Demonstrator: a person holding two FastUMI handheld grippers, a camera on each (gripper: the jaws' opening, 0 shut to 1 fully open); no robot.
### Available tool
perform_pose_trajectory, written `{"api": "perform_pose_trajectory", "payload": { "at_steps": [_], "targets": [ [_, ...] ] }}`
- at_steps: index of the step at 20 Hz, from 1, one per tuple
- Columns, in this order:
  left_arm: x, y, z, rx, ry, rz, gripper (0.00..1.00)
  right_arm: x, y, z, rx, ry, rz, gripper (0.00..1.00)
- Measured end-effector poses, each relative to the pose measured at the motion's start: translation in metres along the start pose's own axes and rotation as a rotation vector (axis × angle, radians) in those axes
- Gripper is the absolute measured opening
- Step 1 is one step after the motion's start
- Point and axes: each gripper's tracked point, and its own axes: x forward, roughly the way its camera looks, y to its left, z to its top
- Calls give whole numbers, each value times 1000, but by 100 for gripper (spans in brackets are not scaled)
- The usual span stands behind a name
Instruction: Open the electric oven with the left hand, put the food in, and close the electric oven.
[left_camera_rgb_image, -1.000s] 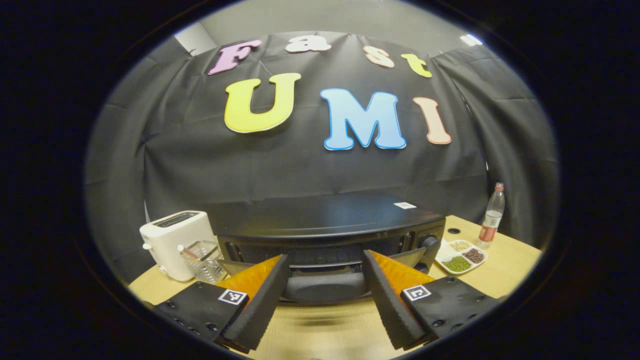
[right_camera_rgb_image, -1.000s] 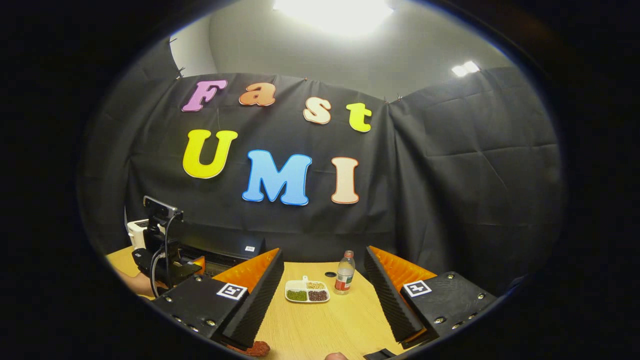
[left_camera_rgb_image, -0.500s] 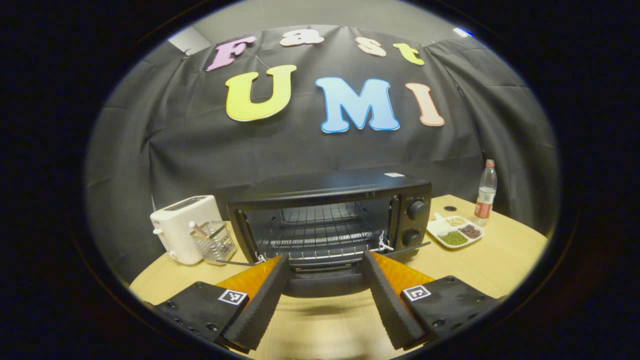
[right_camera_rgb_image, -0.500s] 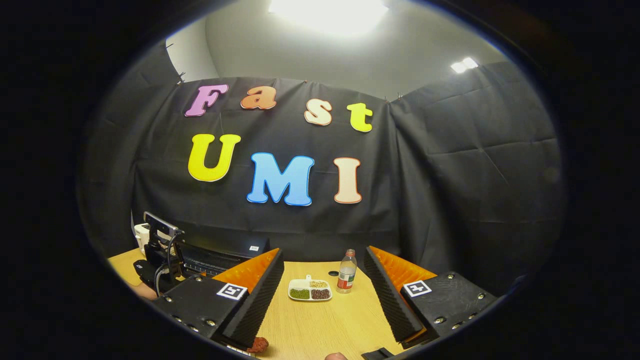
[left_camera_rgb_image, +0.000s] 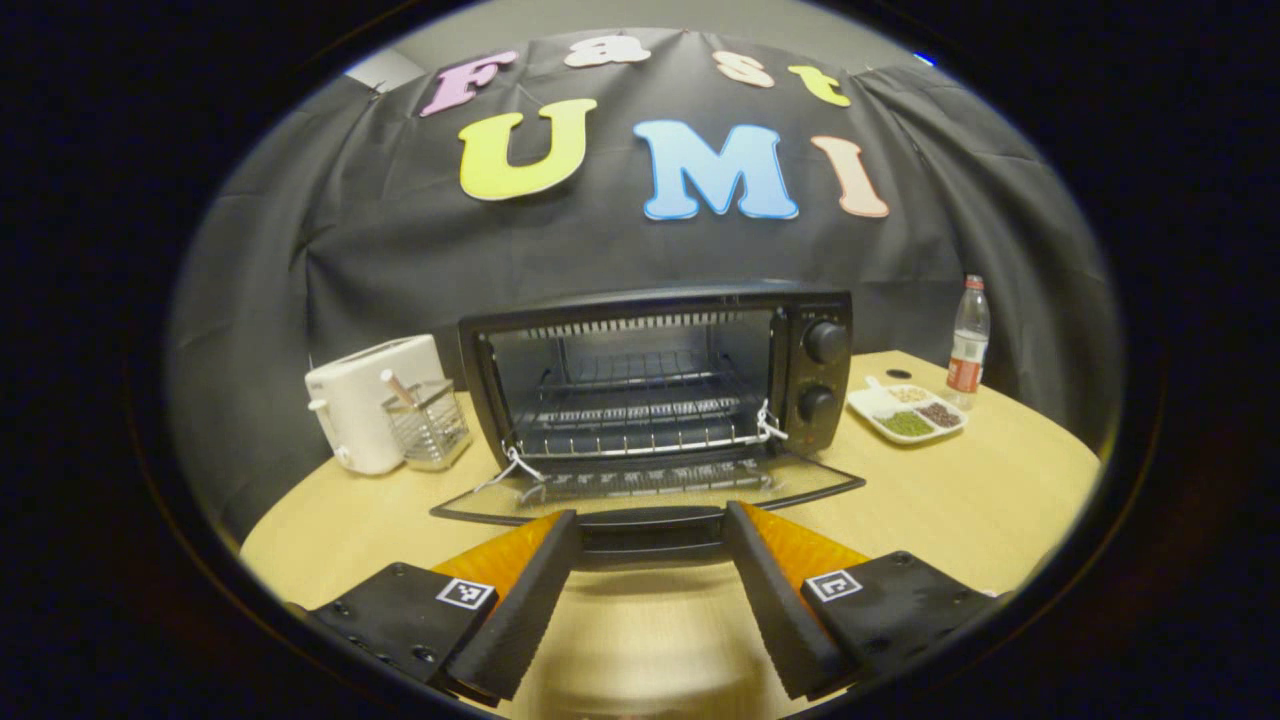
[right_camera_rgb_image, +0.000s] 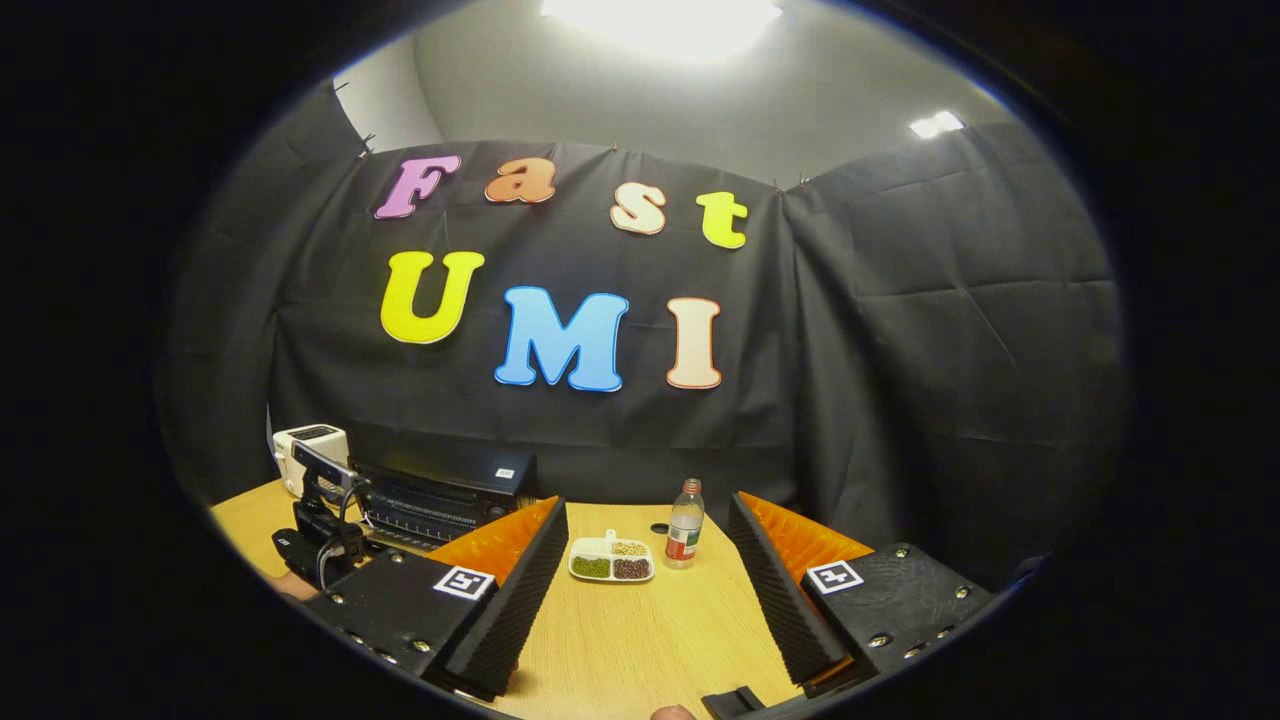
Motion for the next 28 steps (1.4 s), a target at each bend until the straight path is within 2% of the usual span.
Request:
{"api": "perform_pose_trajectory", "payload": {
  "at_steps": [1, 2, 3, 7, 8, 9, 11, 13, 15, 20, 21, 23, 27, 28],
  "targets": [
    [-2, 1, -9, -1, 14, 5, 100, -1, 0, -1, 2, 3, 4, 98],
    [-5, 1, -12, -8, 21, 8, 91, -2, 0, -1, 3, 6, 10, 98],
    [-11, 1, -14, -14, 22, 11, 97, -3, 1, -2, 1, 9, 18, 98],
    [-39, 2, 4, -12, -15, 14, 97, -2, 12, -7, 14, 19, 78, 98],
    [-50, 2, 15, -13, -36, 14, 100, -1, 17, -11, 27, 29, 98, 98],
    [-62, 4, 28, -18, -63, 12, 97, 0, 23, -16, 42, 42, 122, 98],
    [-87, 8, 52, -41, -112, 13, 100, 2, 35, -27, 68, 74, 171, 98],
    [-112, 15, 75, -56, -157, 27, 97, 5, 43, -38, 85, 96, 215, 98],
    [-143, 26, 95, -58, -202, 49, 100, 6, 52, -53, 110, 128, 261, 98],
    [-216, 49, 137, -42, -290, 111, 100, 5, 74, -108, 199, 285, 375, 98],
    [-230, 52, 144, -42, -306, 119, 97, 4, 80, -121, 225, 332, 399, 98],
    [-253, 57, 156, -47, -332, 137, 97, 2, 90, -146, 281, 430, 429, 98],
    [-281, 57, 170, -55, -365, 146, 100, -5, 115, -190, 376, 619, 479, 98],
    [-288, 58, 172, -50, -374, 148, 97, -6, 120, -197, 401, 656, 488, 98]
  ]
}}
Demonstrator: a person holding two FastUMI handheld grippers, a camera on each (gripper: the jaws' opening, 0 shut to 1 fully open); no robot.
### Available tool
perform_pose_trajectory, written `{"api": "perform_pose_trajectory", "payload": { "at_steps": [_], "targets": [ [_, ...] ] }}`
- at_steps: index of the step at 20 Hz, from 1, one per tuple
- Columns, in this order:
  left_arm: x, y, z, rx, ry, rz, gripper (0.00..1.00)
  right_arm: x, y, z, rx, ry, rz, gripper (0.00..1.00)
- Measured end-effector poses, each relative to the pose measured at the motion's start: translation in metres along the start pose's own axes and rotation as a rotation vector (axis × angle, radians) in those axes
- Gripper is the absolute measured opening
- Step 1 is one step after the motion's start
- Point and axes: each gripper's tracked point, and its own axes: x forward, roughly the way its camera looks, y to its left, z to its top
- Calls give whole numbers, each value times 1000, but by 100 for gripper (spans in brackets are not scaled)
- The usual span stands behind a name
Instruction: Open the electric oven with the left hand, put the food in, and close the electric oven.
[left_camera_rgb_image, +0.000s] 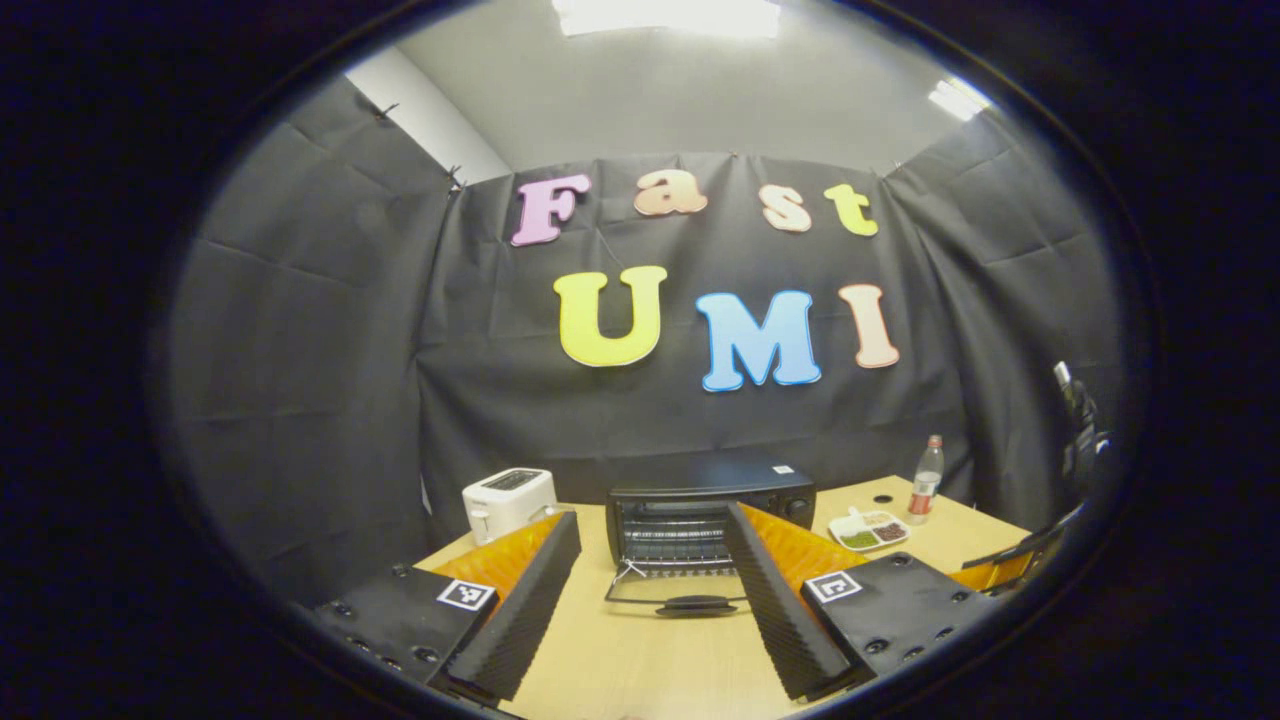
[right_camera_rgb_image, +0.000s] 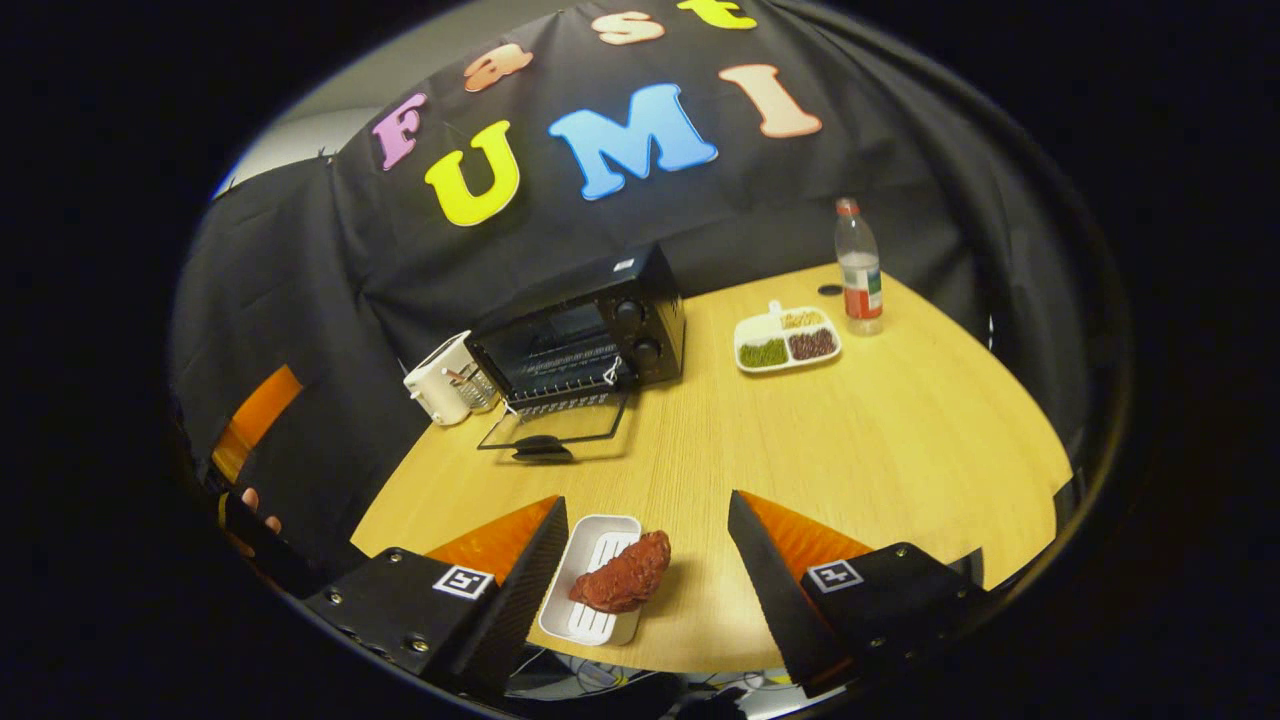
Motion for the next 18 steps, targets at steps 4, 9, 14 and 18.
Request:
{"api": "perform_pose_trajectory", "payload": {
  "at_steps": [4, 9, 14, 18],
  "targets": [
    [-10, 6, 9, 20, -20, 11, 100, 23, -5, -29, 117, 91, 20, 98],
    [-12, 20, 6, 7, -12, 44, 100, 38, -7, -57, 313, 209, 39, 70],
    [-5, 37, 0, -6, 1, 80, 100, 44, 4, -62, 444, 272, 73, 28],
    [3, 42, -5, -20, 4, 83, 97, 46, 8, -51, 443, 241, 92, 10]
  ]
}}
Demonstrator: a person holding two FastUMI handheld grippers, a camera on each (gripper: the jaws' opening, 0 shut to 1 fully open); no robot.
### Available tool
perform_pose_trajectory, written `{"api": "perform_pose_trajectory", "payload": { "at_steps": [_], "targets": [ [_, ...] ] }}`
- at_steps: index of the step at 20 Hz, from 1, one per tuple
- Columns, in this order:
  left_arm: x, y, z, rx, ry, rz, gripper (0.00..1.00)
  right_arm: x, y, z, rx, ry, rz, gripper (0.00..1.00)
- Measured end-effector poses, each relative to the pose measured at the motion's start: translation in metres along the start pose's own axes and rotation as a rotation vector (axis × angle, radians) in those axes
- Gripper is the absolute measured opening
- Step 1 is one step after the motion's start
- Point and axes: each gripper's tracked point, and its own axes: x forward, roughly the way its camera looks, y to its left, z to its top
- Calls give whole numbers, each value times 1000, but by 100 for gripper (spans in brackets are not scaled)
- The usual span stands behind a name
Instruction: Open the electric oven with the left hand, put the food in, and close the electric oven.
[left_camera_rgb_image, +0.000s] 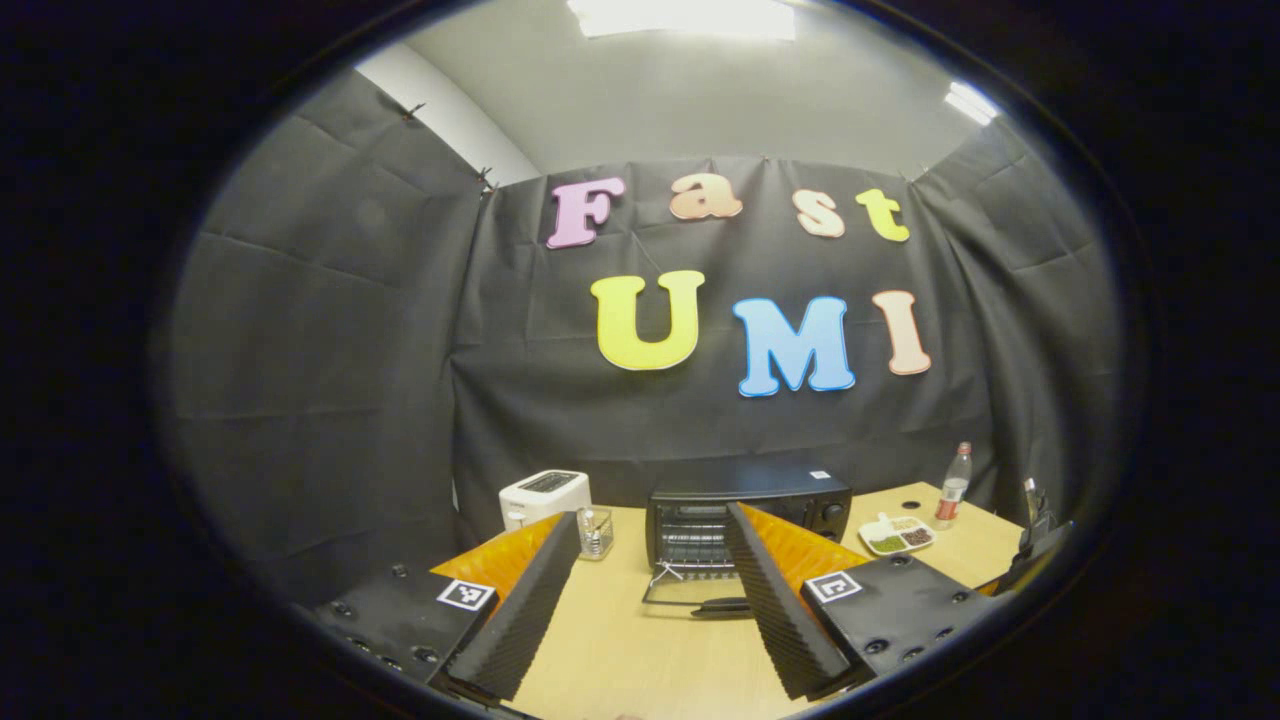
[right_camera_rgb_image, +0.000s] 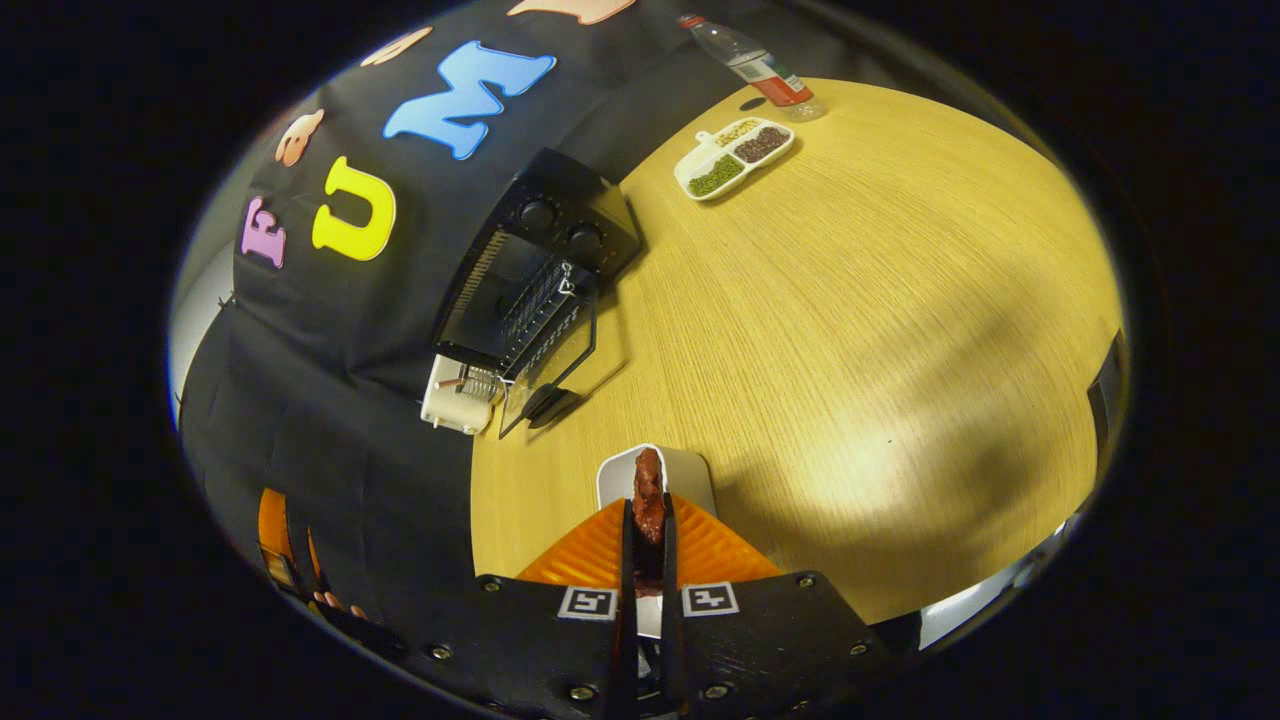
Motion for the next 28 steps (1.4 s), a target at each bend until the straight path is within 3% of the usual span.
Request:
{"api": "perform_pose_trajectory", "payload": {
  "at_steps": [6, 10, 11, 12, 23, 24, 25, 28],
  "targets": [
    [22, 0, -3, -20, 0, -21, 100, -14, 43, 25, -33, -47, 48, 9],
    [36, 5, -3, -25, -9, -38, 92, -8, 86, 55, -41, -130, 95, 9],
    [42, 7, -4, -25, -13, -42, 90, -3, 94, 62, -52, -152, 94, 9],
    [45, 10, -5, -27, -12, -45, 100, 4, 100, 69, -63, -171, 88, 9],
    [90, 88, -13, -18, -3, 26, 97, 100, 178, 124, 14, -268, 170, 10],
    [94, 95, -15, -15, 1, 35, 90, 110, 183, 129, 20, -280, 175, 9],
    [98, 102, -17, -12, 6, 42, 97, 120, 189, 133, 25, -293, 178, 9],
    [110, 120, -29, -10, 34, 59, 95, 152, 203, 148, 29, -329, 195, 9]
  ]
}}
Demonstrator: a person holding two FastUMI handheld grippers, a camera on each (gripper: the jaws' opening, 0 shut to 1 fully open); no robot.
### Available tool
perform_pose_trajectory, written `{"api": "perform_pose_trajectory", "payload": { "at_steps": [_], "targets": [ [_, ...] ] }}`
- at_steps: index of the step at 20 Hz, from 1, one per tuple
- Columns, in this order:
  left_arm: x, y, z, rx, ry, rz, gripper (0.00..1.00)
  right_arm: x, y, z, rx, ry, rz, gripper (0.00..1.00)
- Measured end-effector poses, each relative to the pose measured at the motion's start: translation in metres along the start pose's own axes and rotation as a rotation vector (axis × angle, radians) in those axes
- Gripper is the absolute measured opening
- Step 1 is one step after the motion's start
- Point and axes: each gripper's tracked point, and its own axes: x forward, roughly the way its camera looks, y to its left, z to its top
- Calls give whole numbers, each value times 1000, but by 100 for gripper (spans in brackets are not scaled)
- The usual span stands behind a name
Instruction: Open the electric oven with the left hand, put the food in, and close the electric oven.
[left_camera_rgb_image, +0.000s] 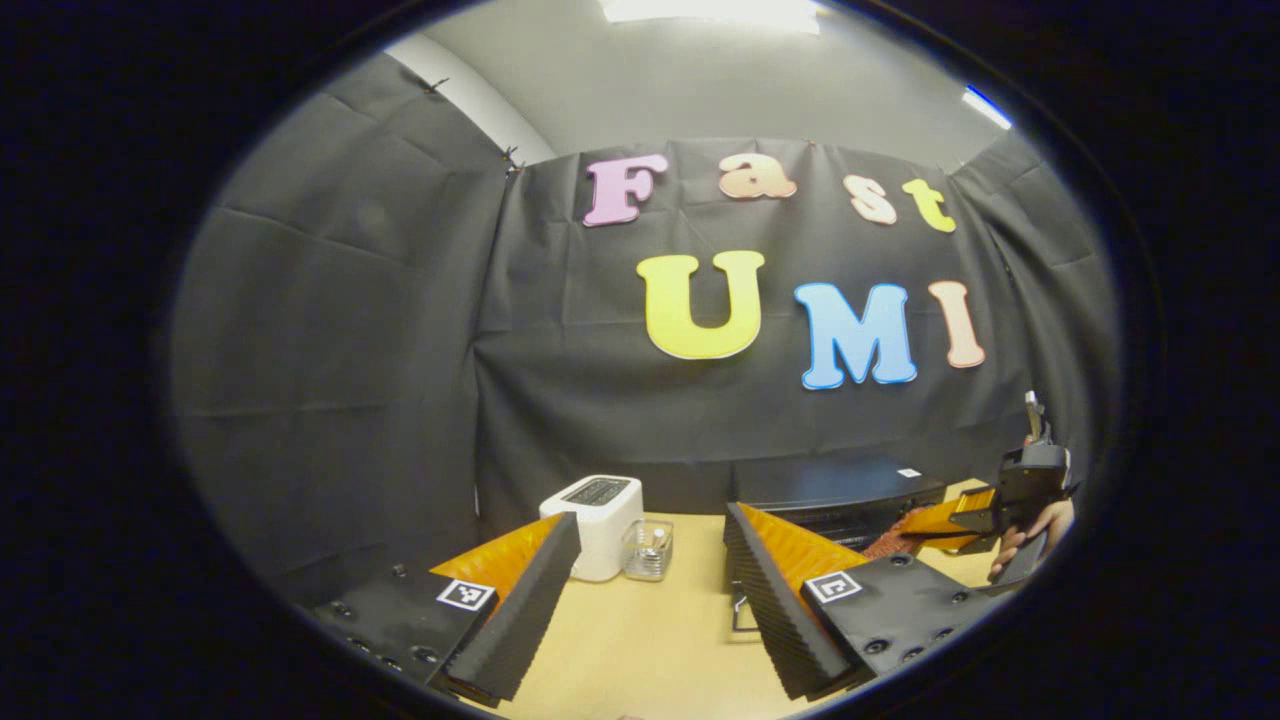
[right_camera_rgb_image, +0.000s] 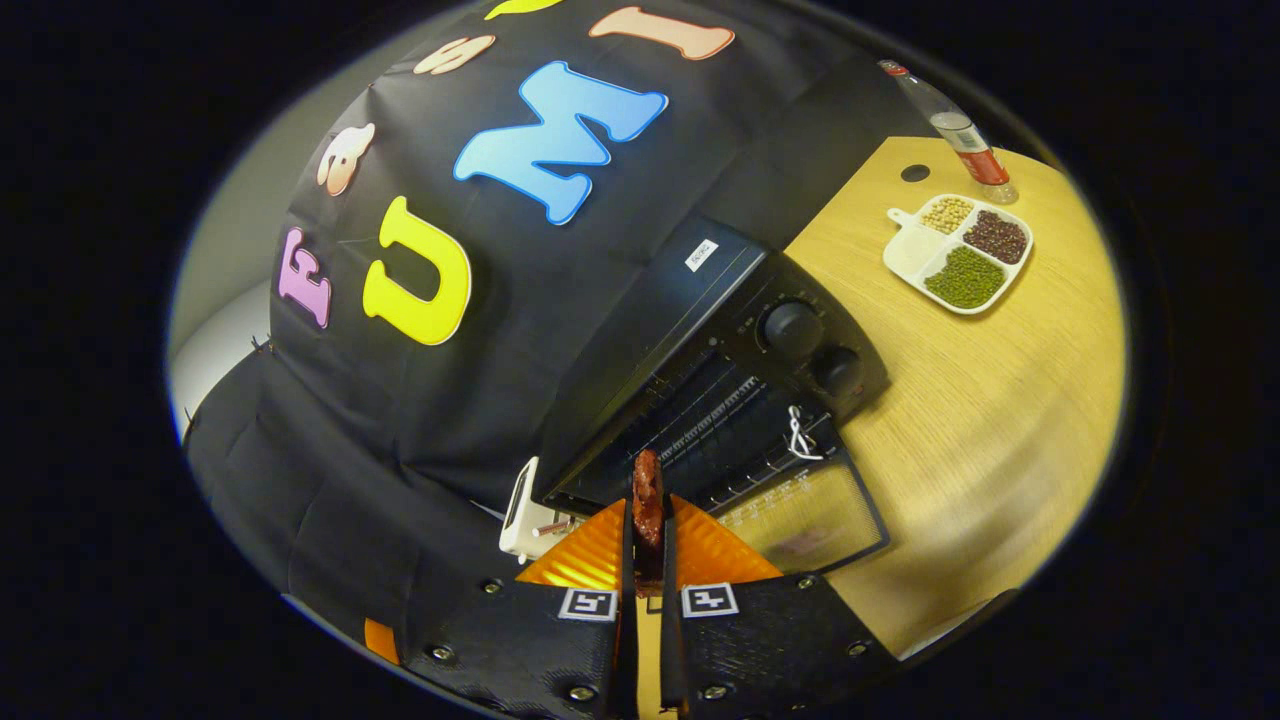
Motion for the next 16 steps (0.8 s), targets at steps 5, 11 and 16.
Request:
{"api": "perform_pose_trajectory", "payload": {
  "at_steps": [5, 11, 16],
  "targets": [
    [12, 30, -10, 38, 23, 45, 97, 60, 5, -1, -1, -38, 16, 9],
    [14, 44, -23, 79, 62, 70, 90, 105, -8, -10, -38, -86, 5, 9],
    [17, 45, -28, 87, 73, 74, 93, 119, -18, -6, -116, -117, -28, 12]
  ]
}}
